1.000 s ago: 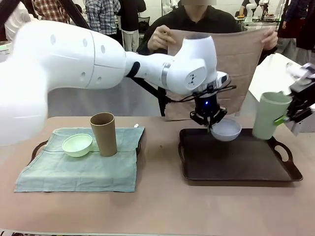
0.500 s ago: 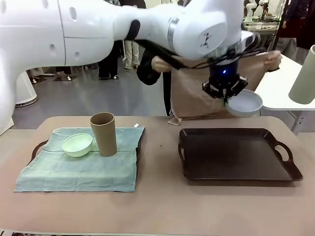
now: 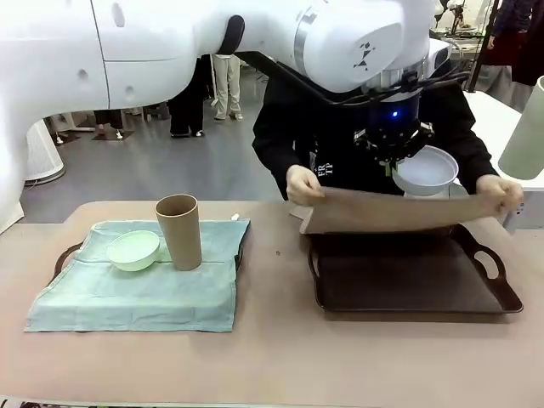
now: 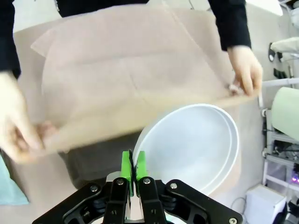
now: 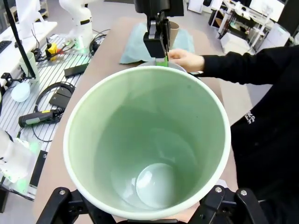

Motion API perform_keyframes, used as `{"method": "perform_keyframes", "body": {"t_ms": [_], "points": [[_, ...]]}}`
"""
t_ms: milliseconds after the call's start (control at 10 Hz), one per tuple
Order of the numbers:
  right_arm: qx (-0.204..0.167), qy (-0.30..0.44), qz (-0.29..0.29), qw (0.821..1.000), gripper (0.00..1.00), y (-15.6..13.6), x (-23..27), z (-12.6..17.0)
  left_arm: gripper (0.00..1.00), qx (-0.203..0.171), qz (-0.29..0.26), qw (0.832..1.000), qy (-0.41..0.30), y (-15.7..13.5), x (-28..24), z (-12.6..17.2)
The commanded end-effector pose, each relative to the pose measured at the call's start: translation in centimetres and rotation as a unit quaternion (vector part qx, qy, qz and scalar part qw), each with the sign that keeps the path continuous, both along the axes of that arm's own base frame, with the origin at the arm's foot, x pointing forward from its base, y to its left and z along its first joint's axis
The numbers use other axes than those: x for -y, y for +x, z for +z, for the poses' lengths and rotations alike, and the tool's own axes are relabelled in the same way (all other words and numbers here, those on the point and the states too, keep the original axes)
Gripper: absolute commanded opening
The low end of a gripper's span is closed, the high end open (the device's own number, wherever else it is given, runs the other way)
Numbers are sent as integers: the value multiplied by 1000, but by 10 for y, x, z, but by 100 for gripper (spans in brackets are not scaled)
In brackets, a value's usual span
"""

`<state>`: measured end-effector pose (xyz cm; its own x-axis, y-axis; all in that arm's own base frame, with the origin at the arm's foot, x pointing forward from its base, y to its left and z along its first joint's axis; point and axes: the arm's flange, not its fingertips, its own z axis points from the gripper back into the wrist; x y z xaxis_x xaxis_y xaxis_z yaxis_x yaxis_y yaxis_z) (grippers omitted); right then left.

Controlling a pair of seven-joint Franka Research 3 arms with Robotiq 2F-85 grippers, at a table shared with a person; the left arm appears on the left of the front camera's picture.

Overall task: Set up a tray with a mat and arrange the tableware.
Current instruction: Pick up the Picnic Bowl and Reusable plastic cup from the Handle tray in front of the human's position and hold them in the air, then place the Picnic Bowl and Reusable plastic cup back onto the Handle tray in front of the human's position.

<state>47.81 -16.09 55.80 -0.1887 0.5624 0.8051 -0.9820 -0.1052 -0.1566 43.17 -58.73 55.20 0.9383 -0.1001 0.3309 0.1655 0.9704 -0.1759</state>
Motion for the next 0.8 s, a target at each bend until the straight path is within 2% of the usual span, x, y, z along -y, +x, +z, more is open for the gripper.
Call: {"method": "perform_keyframes", "body": {"t_ms": [0, 700], "points": [[4, -1, 0, 1000, 26, -1, -2, 3, 0, -4, -9, 1000, -8, 1, -3, 4], [4, -1, 0, 1000, 26, -1, -2, 3, 0, -4, -9, 1000, -8, 1, -3, 4]]}}
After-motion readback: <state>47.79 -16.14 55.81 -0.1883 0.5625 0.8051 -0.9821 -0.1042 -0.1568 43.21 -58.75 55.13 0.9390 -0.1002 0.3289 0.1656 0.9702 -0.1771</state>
